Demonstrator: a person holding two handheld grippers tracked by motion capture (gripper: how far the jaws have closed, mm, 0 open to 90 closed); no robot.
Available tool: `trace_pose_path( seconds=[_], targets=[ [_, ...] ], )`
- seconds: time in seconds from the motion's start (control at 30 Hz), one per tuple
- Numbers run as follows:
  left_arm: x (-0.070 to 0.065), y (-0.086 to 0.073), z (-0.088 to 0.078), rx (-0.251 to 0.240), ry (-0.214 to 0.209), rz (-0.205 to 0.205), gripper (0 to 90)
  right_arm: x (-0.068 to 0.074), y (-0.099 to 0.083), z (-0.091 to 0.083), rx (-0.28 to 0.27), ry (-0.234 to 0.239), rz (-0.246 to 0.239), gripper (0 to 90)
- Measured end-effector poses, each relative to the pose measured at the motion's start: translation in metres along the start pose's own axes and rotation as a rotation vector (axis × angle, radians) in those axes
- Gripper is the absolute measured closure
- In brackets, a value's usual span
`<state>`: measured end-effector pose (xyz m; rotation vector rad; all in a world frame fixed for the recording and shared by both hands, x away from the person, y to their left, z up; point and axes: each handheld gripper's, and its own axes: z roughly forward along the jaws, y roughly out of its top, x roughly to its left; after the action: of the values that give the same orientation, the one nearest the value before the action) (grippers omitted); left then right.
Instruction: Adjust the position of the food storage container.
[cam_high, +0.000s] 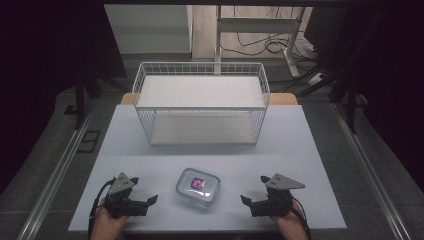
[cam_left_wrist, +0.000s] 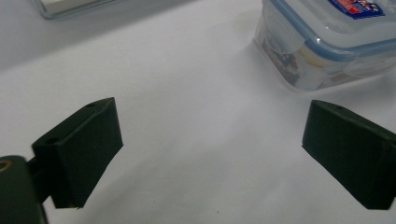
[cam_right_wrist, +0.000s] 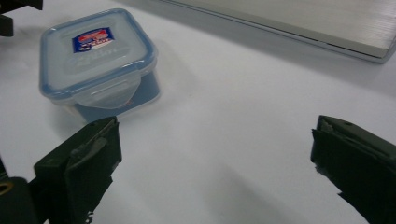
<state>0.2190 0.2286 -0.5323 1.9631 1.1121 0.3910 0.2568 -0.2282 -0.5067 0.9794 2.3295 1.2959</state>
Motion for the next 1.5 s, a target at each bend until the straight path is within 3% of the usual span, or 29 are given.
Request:
trace_pose_path(
  seconds=[0.07,0.17,0.27,0.37,0.47,0.67,0.7,0.83,1.07,1.1,1.13,1.2,1.27,1.37,1.43,1.5],
  targets=[
    [0.002,0.0,-0.001,-0.006,-0.005,-0.014,2.4,-0.001,-0.002,0.003,0.023,0.001,0.009,0.0],
    [0.004,0.0,-0.001,-0.013,-0.014,-0.017,2.2,-0.003,-0.004,0.008,0.052,-0.049,0.027,0.0],
    [0.006,0.001,-0.002,-0.02,-0.036,-0.028,2.0,-0.003,-0.004,0.01,0.066,-0.062,0.015,0.0],
    [0.005,0.001,-0.002,-0.021,-0.042,-0.016,2.8,-0.002,-0.002,0.008,0.063,-0.043,0.002,0.0],
    [0.001,0.002,-0.001,-0.004,-0.036,0.01,6.4,-0.003,-0.002,0.009,0.068,-0.033,0.019,0.0],
    [-0.006,0.007,-0.001,-0.019,-0.068,0.06,21.7,-0.001,0.002,0.007,0.047,-0.036,0.029,0.0],
    [-0.007,0.009,0.0,-0.031,-0.08,0.069,28.9,0.002,0.006,0.005,0.027,-0.042,0.02,2.0],
    [-0.008,0.012,0.002,-0.041,-0.112,0.061,42.4,0.007,0.009,0.008,0.052,-0.015,0.02,9.8],
    [-0.017,0.02,0.016,-0.007,-0.17,0.099,71.9,0.011,0.012,0.015,0.092,0.081,0.007,39.4],
    [-0.017,0.02,0.016,-0.007,-0.17,0.099,75.8,0.011,0.012,0.015,0.092,0.081,0.007,39.4],
    [-0.02,0.023,0.022,0.003,-0.178,0.109,79.9,0.014,0.014,0.016,0.097,0.11,0.012,49.7],
    [-0.024,0.026,0.029,0.012,-0.187,0.116,85.2,0.016,0.016,0.018,0.114,0.178,0.045,58.4],
    [-0.027,0.028,0.034,0.019,-0.189,0.114,88.4,0.018,0.016,0.02,0.114,0.242,0.055,68.2],
    [-0.03,0.028,0.037,0.034,-0.191,0.119,89.8,0.025,0.019,0.023,0.132,0.265,0.016,83.6],
    [-0.031,0.028,0.038,0.038,-0.19,0.116,89.8,0.031,0.021,0.026,0.136,0.276,0.001,89.1],
    [-0.032,0.028,0.039,0.036,-0.195,0.108,89.8,0.035,0.022,0.028,0.141,0.28,-0.005,89.3]
  ],
)
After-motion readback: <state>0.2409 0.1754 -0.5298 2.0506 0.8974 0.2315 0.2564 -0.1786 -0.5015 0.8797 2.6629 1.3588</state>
